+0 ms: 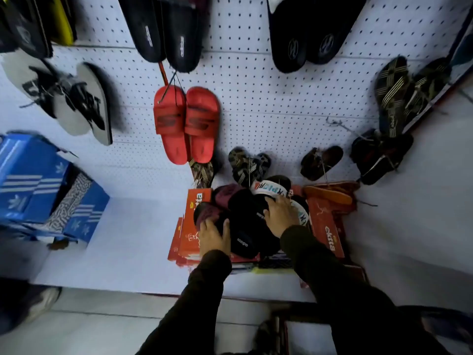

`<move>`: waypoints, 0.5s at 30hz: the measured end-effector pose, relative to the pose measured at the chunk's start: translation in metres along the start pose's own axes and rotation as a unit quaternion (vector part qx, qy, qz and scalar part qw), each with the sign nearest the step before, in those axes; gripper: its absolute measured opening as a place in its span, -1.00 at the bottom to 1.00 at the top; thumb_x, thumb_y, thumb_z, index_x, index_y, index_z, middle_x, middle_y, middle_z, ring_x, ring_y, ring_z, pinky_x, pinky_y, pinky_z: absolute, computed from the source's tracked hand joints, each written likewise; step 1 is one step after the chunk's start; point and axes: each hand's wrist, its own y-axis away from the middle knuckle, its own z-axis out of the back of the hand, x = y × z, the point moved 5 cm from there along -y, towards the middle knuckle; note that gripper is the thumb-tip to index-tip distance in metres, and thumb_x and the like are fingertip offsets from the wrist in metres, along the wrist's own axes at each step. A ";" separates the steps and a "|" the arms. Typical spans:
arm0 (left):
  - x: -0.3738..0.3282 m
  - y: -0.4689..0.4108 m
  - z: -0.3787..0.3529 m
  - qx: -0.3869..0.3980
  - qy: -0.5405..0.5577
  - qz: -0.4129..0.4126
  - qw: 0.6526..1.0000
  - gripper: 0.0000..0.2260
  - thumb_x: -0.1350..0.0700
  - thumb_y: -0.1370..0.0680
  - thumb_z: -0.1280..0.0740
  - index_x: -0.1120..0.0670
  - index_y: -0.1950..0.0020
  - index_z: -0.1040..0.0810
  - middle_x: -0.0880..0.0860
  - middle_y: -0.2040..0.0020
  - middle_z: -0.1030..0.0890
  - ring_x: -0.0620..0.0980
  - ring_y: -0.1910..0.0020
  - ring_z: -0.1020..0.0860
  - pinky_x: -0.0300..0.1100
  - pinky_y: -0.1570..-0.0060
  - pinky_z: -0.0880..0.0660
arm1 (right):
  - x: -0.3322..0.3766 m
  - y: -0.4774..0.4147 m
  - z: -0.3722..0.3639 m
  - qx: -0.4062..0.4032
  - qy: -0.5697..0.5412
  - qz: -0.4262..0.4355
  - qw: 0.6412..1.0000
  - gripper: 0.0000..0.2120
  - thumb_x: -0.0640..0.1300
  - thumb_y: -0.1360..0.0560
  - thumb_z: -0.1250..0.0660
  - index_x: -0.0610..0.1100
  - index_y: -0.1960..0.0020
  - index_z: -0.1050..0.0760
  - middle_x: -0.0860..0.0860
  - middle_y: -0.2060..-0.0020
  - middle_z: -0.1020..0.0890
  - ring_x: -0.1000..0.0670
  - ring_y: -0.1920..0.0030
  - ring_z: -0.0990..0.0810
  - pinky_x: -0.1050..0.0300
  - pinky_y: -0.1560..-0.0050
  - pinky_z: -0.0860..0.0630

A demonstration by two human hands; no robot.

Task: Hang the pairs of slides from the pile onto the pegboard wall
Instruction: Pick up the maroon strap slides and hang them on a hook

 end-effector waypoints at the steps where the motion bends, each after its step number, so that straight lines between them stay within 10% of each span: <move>1: 0.009 0.001 -0.006 0.002 0.038 0.044 0.998 -0.56 -0.05 -0.54 -0.28 0.29 -0.22 -0.41 0.29 -0.22 -0.48 0.29 -0.21 -0.48 0.06 -0.20 -0.44 | -0.001 -0.003 -0.006 0.025 -0.015 -0.003 1.000 -0.53 -0.03 -0.64 -0.11 -0.10 -0.52 -0.25 -0.15 -0.47 -0.33 -0.23 -0.45 -0.31 -0.17 -0.38 -0.37; 6: 0.057 0.006 -0.043 0.068 0.139 0.278 0.948 -0.32 -0.10 -0.43 -0.41 0.28 -0.34 -0.26 0.30 -0.26 -0.50 0.31 -0.21 -0.52 0.07 -0.20 -0.47 | -0.003 -0.016 -0.025 0.071 -0.069 -0.036 0.994 -0.52 -0.07 -0.64 -0.12 -0.17 -0.53 -0.23 -0.26 -0.39 -0.44 -0.31 -0.35 -0.43 -0.18 -0.32 -0.43; 11: 0.068 0.003 -0.078 0.139 0.294 0.367 0.872 -0.36 -0.12 -0.44 -0.41 0.23 -0.36 -0.35 0.26 -0.25 -0.52 0.33 -0.13 -0.58 0.00 0.37 -0.57 | -0.010 -0.022 -0.042 0.100 -0.135 -0.085 0.982 -0.55 -0.12 -0.59 -0.24 -0.24 -0.43 -0.30 -0.31 -0.27 -0.53 -0.32 -0.27 -0.53 -0.14 -0.23 -0.50; 15: 0.071 0.003 -0.070 0.108 0.351 0.367 0.855 -0.37 0.09 -0.41 -0.48 0.13 -0.43 -0.33 0.19 -0.27 -0.53 0.32 -0.24 -0.53 0.13 0.07 -0.61 | -0.023 -0.024 -0.054 0.129 -0.253 -0.149 0.947 -0.58 -0.14 -0.46 -0.43 -0.26 -0.28 -0.52 -0.24 -0.17 -0.64 -0.26 -0.18 -0.62 -0.08 -0.22 -0.56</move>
